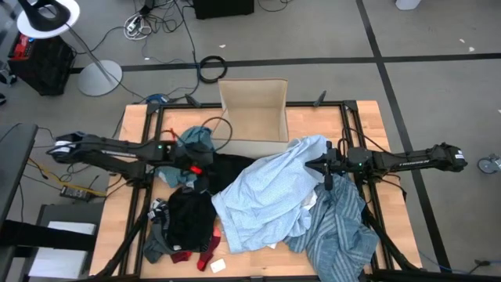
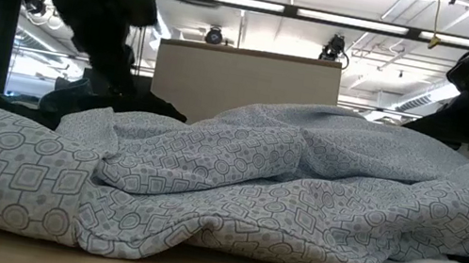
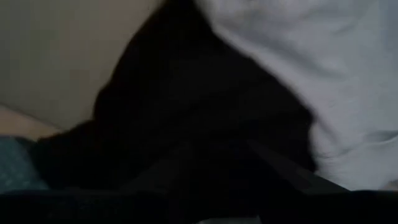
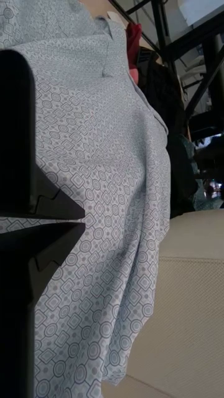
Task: Sort clothes
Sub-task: Put the top black underwear into the laundry organizer
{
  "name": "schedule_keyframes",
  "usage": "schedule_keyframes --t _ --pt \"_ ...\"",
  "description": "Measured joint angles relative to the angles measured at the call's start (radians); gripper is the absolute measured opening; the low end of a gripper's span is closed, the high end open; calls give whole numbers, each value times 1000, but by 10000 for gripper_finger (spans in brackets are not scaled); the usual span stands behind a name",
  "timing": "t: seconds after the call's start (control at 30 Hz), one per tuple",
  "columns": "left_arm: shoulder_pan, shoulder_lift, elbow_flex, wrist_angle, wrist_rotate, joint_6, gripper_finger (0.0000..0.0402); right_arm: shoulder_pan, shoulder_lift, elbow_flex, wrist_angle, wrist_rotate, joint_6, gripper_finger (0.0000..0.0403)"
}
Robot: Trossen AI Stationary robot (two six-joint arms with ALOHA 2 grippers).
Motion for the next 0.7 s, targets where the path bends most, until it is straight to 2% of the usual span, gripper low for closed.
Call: schedule_keyframes --t 0.13,0.2,0.3,0.33,0.53,0.7 --pt "16 72 0 0 -30 -7 138 0 0 0 0 0 0 23" --pt "21 90 3 -5 -40 -17 104 0 0 0 0 0 0 23" --pt "22 94 41 -28 -39 -11 24 0 0 0 0 0 0 23" --pt "22 91 65 -48 -40 -9 15 0 0 0 0 0 0 23" --pt "19 82 294 -307 -68 5 3 0 0 0 0 0 0 23" --pt "14 82 491 -432 -116 24 1 0 0 0 0 0 0 23"
